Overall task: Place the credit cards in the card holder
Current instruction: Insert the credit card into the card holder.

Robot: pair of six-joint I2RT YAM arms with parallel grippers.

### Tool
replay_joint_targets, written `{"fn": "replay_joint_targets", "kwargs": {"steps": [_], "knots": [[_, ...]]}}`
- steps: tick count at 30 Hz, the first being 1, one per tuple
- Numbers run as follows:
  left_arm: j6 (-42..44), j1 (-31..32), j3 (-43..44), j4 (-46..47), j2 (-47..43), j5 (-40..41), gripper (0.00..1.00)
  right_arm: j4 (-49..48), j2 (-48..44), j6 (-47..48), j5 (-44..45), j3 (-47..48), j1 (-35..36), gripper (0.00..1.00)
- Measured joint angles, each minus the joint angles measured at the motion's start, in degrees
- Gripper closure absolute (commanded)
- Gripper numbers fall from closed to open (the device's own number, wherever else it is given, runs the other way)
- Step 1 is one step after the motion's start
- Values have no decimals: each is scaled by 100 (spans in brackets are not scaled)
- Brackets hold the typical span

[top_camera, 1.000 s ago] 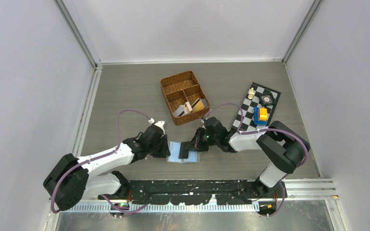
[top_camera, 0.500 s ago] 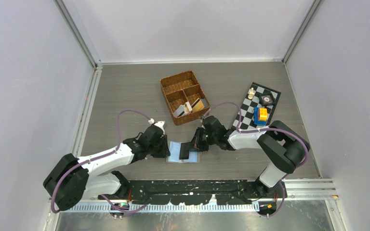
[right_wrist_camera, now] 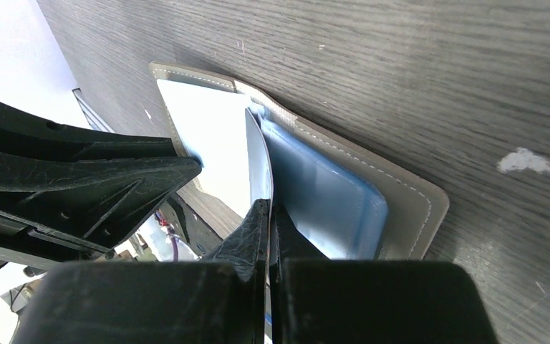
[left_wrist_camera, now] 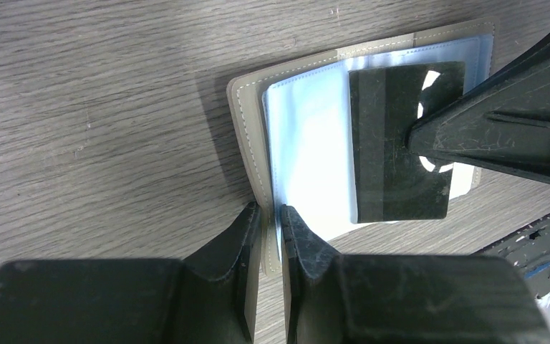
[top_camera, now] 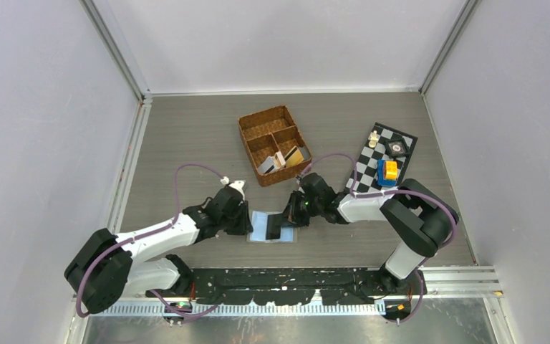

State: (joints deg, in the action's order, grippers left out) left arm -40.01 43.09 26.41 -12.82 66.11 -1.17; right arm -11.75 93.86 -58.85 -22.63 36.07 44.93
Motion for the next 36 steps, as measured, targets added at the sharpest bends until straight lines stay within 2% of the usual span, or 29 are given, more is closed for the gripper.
{"fn": "replay_joint_targets", "kwargs": {"steps": [21,24,30,36], "knots": [[15,-48,-39,-26,15,0,82,-984,632,-393,-299,9,9,99],[15,-48,-42,-17,33,-2,82,-1067,748,-431,-350,66,26,89],[13,-57,-44,-13,39,-2,82,-990,758,-433,-343,149,48,64],[-11,-74,-83,144,42,-94,82,-275,317,-234,52,245,125,52]]}}
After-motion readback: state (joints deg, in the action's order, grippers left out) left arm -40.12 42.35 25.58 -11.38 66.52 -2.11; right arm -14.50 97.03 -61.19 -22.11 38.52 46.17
